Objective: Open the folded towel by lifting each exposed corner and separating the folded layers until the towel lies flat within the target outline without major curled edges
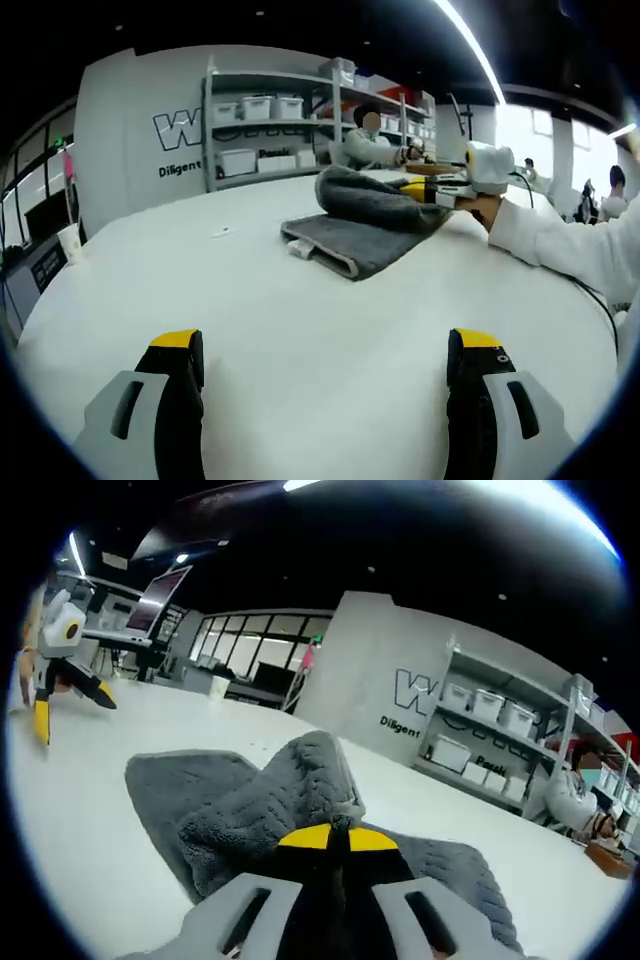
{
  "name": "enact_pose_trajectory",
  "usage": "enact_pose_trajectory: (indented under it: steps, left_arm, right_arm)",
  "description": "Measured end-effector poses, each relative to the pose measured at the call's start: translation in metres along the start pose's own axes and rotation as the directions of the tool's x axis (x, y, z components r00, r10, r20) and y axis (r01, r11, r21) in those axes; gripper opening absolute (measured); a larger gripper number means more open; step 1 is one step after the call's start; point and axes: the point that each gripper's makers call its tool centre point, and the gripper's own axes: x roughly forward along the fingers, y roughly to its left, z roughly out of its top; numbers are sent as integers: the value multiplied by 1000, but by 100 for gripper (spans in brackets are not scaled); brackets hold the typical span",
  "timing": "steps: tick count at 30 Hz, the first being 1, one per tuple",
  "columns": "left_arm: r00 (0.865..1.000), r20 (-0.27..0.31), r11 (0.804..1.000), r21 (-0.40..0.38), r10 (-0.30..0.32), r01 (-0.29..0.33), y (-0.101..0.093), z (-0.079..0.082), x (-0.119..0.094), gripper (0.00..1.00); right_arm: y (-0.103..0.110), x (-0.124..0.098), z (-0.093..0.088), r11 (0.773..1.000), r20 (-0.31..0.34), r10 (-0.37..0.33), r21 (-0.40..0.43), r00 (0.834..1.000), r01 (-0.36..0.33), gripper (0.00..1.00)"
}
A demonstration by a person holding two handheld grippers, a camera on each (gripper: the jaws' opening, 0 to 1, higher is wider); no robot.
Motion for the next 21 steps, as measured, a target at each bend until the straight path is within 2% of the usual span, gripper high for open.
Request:
enact_pose_trajectory:
  steps: [11, 21]
  left_arm:
    - [1000, -2, 1000, -3, 0, 0, -2, -1, -1, 100]
    - [1000, -5, 1000, -3, 2, -2, -2, -3, -1, 100]
  right_arm:
    - [-39, -14, -19, 996, -32, -81, 21, 996, 81, 0]
    - [-64, -25, -31, 992, -49, -122, 28, 991, 123, 0]
